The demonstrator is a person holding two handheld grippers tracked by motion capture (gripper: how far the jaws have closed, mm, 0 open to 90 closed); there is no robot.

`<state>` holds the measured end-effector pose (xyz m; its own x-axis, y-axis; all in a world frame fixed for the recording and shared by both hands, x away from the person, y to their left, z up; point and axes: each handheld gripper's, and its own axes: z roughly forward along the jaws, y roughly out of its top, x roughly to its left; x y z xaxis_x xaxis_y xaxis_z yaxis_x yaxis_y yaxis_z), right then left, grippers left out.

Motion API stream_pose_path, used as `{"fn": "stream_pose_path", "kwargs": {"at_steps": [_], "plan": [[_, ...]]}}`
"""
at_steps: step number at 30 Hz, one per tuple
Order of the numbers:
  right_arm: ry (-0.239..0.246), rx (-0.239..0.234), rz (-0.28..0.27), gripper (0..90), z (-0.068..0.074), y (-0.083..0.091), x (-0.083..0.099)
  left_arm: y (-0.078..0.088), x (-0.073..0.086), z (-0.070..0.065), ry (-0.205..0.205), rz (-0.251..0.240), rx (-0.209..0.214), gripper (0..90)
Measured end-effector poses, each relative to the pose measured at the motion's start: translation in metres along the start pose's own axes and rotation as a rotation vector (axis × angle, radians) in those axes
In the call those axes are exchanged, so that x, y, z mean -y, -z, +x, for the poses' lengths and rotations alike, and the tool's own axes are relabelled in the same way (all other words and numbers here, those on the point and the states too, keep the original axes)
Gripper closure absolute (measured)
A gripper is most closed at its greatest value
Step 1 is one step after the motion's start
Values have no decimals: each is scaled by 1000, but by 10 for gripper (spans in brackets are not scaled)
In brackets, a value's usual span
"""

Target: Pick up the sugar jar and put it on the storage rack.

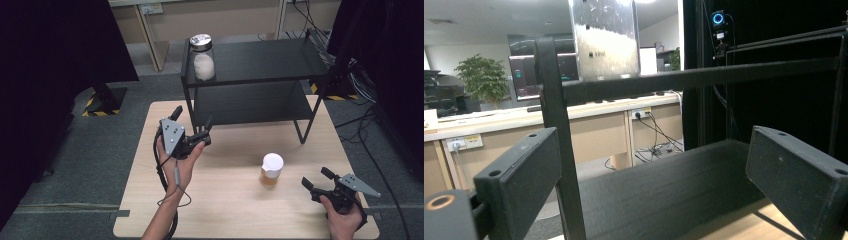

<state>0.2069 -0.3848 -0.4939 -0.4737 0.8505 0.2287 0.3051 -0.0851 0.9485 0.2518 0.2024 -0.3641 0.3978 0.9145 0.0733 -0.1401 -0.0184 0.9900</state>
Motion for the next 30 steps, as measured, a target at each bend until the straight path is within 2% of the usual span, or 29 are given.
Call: {"fn": "stream_pose_path", "kwargs": {"at_steps": [17, 30], "plan": [[1, -1, 1, 43, 0, 0, 0, 19, 40, -4, 5, 64, 45, 67], [2, 0, 0, 43, 0, 0, 0, 29, 79, -10, 39, 138, 64, 66]]}}
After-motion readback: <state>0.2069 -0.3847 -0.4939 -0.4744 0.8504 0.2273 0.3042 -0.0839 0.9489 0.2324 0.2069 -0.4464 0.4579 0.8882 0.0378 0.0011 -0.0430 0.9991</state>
